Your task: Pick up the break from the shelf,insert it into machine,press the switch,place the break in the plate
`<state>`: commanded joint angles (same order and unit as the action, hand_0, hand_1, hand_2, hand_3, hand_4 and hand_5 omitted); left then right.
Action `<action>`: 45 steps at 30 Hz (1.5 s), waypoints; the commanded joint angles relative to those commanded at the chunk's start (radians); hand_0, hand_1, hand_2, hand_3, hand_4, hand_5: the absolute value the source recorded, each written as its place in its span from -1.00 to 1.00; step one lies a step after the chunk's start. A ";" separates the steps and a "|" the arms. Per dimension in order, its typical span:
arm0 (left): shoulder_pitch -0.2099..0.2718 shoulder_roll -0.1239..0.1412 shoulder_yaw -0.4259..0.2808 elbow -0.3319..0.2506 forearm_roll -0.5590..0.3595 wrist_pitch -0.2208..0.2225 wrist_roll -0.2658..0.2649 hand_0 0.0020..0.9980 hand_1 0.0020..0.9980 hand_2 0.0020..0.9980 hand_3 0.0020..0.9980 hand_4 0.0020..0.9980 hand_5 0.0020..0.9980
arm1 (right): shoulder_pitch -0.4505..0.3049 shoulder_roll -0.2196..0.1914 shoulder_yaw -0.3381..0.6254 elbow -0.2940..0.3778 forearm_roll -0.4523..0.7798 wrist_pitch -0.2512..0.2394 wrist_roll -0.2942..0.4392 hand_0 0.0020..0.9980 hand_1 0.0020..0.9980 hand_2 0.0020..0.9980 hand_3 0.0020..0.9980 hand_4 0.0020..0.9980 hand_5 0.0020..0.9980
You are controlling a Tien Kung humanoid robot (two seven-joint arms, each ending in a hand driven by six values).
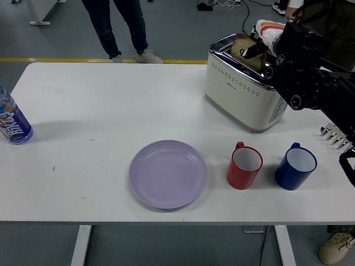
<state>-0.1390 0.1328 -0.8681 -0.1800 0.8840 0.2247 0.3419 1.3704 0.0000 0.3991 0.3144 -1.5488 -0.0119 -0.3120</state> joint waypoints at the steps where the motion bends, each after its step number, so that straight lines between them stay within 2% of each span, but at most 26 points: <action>1: 0.000 0.000 0.000 0.000 0.001 0.000 0.000 0.27 -0.04 -0.08 0.09 -0.31 0.59 | -0.001 0.000 -0.004 0.000 0.001 -0.004 0.001 -0.48 -0.35 0.01 0.21 0.39 -0.27; 3: 0.001 0.000 0.000 0.000 0.000 0.000 0.000 0.27 -0.04 -0.08 0.09 -0.31 0.59 | -0.002 0.000 -0.010 -0.001 0.000 -0.012 0.002 -0.48 -0.35 0.01 0.21 0.39 -0.27; 4: 0.001 0.000 0.000 0.000 0.000 0.000 0.000 0.27 -0.03 -0.08 0.09 -0.32 0.58 | -0.003 0.000 -0.011 -0.001 0.000 -0.014 0.003 -0.55 -0.41 -0.04 0.14 0.36 -0.29; 9: 0.000 -0.001 -0.002 0.000 0.003 0.000 0.000 0.27 -0.03 -0.08 0.09 -0.32 0.58 | -0.006 0.000 -0.021 -0.004 0.004 -0.024 0.005 -0.55 -0.41 -0.04 0.14 0.36 -0.29; 10: 0.000 -0.001 -0.003 0.000 0.004 0.000 0.001 0.27 -0.03 -0.08 0.09 -0.31 0.59 | -0.006 0.000 -0.024 -0.004 0.004 -0.030 0.005 -0.62 -0.47 -0.09 0.06 0.31 -0.34; 15: 0.001 -0.001 -0.005 0.000 0.007 -0.001 0.001 0.27 -0.03 -0.08 0.09 -0.31 0.59 | -0.008 0.000 -0.035 -0.001 0.008 -0.048 0.011 -0.62 -0.47 -0.09 0.06 0.31 -0.34; 16: 0.001 -0.001 -0.005 0.000 0.007 -0.001 0.001 0.27 -0.03 -0.08 0.09 -0.32 0.59 | -0.009 0.000 -0.036 0.000 0.009 -0.050 0.012 -0.67 -0.55 -0.14 -0.04 0.16 -0.44; 21: 0.000 -0.001 -0.005 0.000 0.007 -0.001 0.001 0.27 -0.03 -0.08 0.09 -0.32 0.59 | -0.010 0.000 -0.043 0.002 0.007 -0.059 0.017 -0.67 -0.55 -0.14 -0.04 0.16 -0.44; 22: 0.000 -0.001 -0.005 0.000 0.007 -0.001 0.001 0.27 -0.03 -0.08 0.09 -0.31 0.59 | -0.010 0.000 -0.045 0.003 0.007 -0.061 0.018 -0.72 -0.60 -0.19 -0.06 0.06 -0.55; 27: 0.000 -0.001 -0.006 0.000 0.007 -0.001 0.001 0.27 -0.03 -0.08 0.09 -0.31 0.59 | -0.010 0.000 -0.047 0.007 -0.002 -0.062 0.025 -0.72 -0.60 -0.19 -0.06 0.06 -0.55; 28: -0.001 -0.001 -0.006 0.000 0.007 -0.001 0.001 0.27 -0.04 -0.09 0.09 -0.32 0.58 | -0.010 0.000 -0.047 0.007 -0.003 -0.062 0.026 -0.73 -0.63 -0.19 -0.06 -0.06 -0.72; 33: -0.003 -0.001 -0.004 0.000 0.005 -0.001 0.000 0.27 -0.04 -0.09 0.09 -0.32 0.58 | -0.010 0.000 -0.048 0.010 -0.011 -0.059 0.033 -0.73 -0.63 -0.19 -0.06 -0.06 -0.72; 34: -0.003 -0.001 -0.003 0.000 0.003 -0.001 0.000 0.27 -0.03 -0.09 0.09 -0.32 0.58 | -0.010 0.000 -0.049 0.011 -0.014 -0.058 0.035 -0.80 -0.67 -0.20 -0.07 -0.09 -0.82; 45: -0.002 -0.001 -0.003 0.000 0.000 0.000 -0.001 0.27 -0.04 -0.09 0.09 -0.32 0.58 | -0.010 0.000 -0.018 0.023 -0.030 -0.060 0.038 -0.82 -0.71 -0.22 -0.08 -0.12 -0.86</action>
<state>-0.1411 0.1322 -0.8707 -0.1800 0.8836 0.2247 0.3411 1.3600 0.0000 0.3810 0.3372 -1.5792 -0.0724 -0.2744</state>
